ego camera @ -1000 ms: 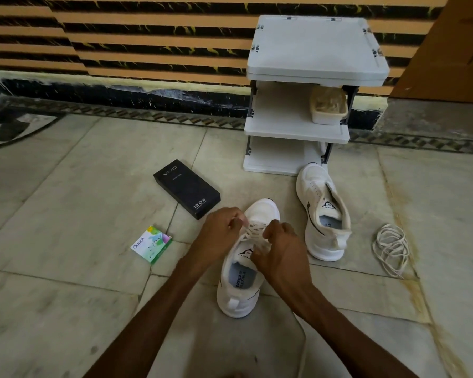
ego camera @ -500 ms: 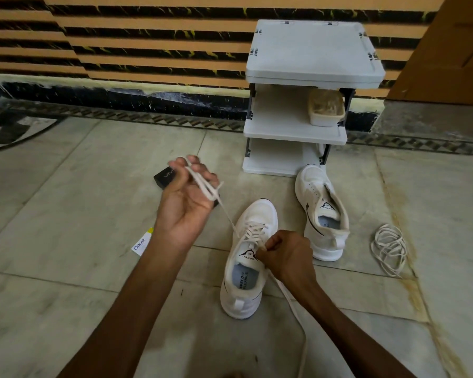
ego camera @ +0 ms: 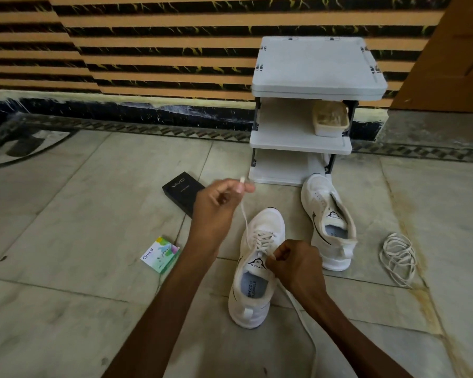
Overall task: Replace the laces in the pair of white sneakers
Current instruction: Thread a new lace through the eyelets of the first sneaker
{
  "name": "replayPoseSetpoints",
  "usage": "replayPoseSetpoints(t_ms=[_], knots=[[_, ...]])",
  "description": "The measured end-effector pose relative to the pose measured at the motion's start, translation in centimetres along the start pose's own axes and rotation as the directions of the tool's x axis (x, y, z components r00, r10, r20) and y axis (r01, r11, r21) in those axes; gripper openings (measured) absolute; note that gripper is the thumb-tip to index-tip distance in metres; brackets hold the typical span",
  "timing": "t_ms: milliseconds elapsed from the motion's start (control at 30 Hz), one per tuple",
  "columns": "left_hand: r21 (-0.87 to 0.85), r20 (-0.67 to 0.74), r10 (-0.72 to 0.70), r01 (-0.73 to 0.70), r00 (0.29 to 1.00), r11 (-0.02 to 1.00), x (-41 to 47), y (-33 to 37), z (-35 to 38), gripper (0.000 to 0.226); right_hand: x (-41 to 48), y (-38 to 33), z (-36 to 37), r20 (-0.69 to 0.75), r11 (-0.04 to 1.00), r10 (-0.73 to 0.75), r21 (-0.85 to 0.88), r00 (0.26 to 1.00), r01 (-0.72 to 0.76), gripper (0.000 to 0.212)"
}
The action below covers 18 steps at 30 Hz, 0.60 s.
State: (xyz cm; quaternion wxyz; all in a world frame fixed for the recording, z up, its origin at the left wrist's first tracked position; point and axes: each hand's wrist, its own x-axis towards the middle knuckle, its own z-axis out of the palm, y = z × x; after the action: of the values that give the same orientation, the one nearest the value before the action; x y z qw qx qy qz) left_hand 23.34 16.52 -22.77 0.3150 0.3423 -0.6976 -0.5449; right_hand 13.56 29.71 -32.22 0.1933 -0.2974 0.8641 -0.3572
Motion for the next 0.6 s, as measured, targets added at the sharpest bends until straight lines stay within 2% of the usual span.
replayPoseSetpoints(t_ms=[67,133,233,300,367,433,600], knots=[[0.138,-0.008,0.075,-0.073,0.997,0.988,-0.5,-1.3,0.1,0.017,0.3,0.2,-0.3,-0.021,1.0,-0.005,-0.011,1.0,0.004,0.02],[0.214,-0.027,0.053,-0.046,0.998,0.976,-1.0,-2.4,0.5,0.016,0.7,0.3,-0.9,-0.042,0.999,-0.026,-0.019,0.999,0.026,0.018],[-0.013,0.007,-0.102,0.102,0.995,0.995,-1.5,-3.2,1.4,0.015,1.3,0.2,-2.0,0.004,0.991,-0.132,0.027,0.991,0.132,0.015],[-0.178,0.049,-0.198,0.204,0.979,0.963,-1.7,-3.5,2.0,0.015,1.4,-0.3,-2.8,0.13,0.963,-0.178,0.227,0.975,0.145,0.004],[-0.335,0.081,-0.281,0.291,0.956,0.896,-1.8,-3.5,2.3,0.014,1.2,-0.9,-3.5,0.332,0.887,-0.167,0.461,0.928,-0.006,0.023],[-0.39,0.073,-0.324,0.326,0.943,0.861,-1.6,-3.5,2.5,0.014,1.0,-1.4,-4.0,0.448,0.777,-0.146,0.604,0.882,-0.178,0.038],[-0.424,0.01,-0.355,0.326,0.935,0.845,-1.1,-4.1,2.5,0.014,0.7,-1.3,-4.3,0.383,0.757,-0.094,0.627,0.919,-0.184,0.022]])
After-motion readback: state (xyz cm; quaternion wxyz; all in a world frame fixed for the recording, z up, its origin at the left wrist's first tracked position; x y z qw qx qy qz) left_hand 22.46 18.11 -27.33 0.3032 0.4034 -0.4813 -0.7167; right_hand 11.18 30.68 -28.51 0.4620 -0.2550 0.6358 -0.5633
